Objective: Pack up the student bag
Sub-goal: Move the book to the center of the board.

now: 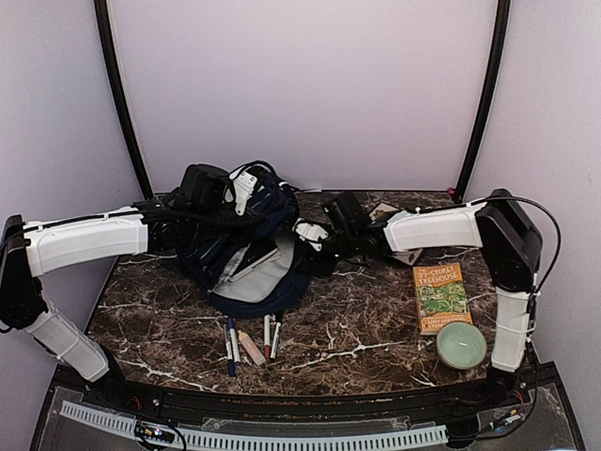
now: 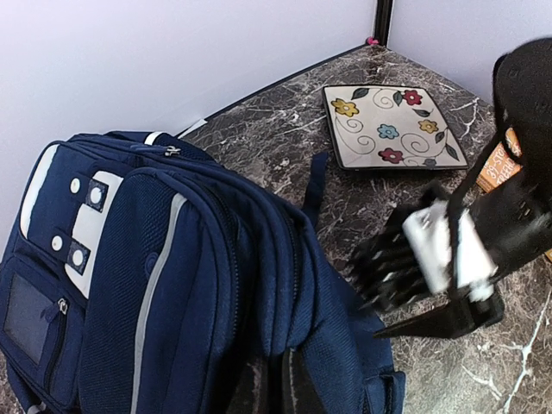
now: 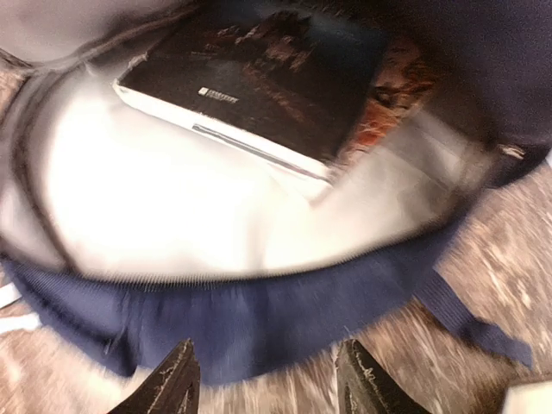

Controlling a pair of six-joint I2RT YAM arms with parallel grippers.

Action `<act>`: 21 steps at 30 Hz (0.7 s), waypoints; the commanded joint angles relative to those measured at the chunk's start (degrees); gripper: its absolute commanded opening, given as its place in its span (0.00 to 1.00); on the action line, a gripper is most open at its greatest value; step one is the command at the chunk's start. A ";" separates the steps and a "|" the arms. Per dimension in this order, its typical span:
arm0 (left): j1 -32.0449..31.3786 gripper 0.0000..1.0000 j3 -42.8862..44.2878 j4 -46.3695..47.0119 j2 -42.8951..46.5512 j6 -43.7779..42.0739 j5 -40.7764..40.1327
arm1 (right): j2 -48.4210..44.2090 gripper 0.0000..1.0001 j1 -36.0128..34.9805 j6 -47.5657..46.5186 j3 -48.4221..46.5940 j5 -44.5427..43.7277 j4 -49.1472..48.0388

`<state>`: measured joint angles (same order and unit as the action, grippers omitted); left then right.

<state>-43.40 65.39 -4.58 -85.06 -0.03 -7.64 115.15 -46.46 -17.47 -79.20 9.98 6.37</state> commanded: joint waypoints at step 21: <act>0.64 0.00 -7.60 7.74 -5.90 5.08 7.09 | -26.44 0.50 55.62 -6.19 14.20 10.75 36.20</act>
<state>-43.03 59.16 1.93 -89.21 3.27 -1.89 88.01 2.37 -18.41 -66.63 18.74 34.57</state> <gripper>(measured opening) 0.055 0.504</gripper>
